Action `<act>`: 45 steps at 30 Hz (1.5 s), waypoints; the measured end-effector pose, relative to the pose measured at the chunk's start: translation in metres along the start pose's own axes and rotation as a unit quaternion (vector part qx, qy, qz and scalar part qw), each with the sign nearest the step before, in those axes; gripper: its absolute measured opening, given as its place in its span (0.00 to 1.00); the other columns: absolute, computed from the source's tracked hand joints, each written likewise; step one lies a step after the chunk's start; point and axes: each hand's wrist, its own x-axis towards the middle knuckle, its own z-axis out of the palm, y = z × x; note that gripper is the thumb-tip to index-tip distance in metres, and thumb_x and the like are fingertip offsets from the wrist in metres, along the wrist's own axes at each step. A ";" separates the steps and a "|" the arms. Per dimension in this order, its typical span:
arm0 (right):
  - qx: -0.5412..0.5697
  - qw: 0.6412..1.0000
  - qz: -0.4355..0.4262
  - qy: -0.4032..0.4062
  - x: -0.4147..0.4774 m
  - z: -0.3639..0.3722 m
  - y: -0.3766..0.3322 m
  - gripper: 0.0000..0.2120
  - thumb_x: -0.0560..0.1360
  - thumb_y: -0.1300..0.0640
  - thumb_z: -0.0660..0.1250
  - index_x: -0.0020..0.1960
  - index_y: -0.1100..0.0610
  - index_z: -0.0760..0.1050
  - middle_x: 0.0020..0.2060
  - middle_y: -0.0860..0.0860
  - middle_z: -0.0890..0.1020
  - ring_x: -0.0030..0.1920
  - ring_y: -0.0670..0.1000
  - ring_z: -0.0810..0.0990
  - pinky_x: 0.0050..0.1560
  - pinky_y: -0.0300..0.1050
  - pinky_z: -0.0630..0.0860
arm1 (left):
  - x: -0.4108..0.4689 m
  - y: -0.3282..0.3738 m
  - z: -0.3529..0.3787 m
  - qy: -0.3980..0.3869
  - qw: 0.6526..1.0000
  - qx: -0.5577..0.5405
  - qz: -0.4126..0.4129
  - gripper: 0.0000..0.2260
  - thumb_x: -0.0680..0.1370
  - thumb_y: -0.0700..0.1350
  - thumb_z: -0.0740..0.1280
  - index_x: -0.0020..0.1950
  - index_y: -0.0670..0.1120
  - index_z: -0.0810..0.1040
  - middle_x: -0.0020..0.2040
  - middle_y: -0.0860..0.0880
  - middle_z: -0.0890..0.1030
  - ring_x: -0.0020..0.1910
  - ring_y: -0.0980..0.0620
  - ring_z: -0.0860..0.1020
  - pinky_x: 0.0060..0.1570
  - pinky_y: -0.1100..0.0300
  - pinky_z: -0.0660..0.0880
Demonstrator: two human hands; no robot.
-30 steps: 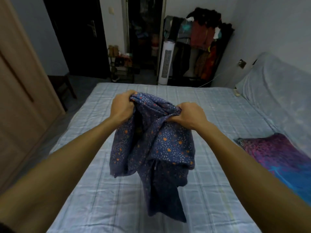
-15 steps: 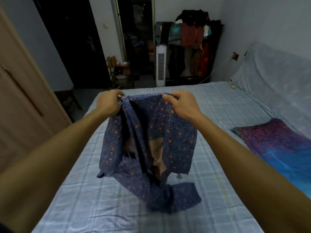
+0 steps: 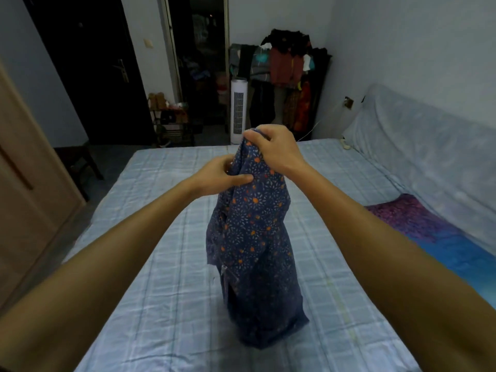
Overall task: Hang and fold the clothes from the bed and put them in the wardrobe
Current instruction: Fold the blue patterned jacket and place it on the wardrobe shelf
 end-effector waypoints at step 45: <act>0.272 0.828 0.425 0.243 0.008 0.045 0.020 0.07 0.74 0.59 0.70 0.44 0.64 0.75 0.39 0.58 0.81 0.42 0.58 0.81 0.44 0.50 0.80 | 0.000 -0.060 0.083 0.159 0.983 0.017 0.093 0.22 0.77 0.39 0.62 0.71 0.47 0.67 0.56 0.41 0.80 0.49 0.42 0.79 0.43 0.55 0.73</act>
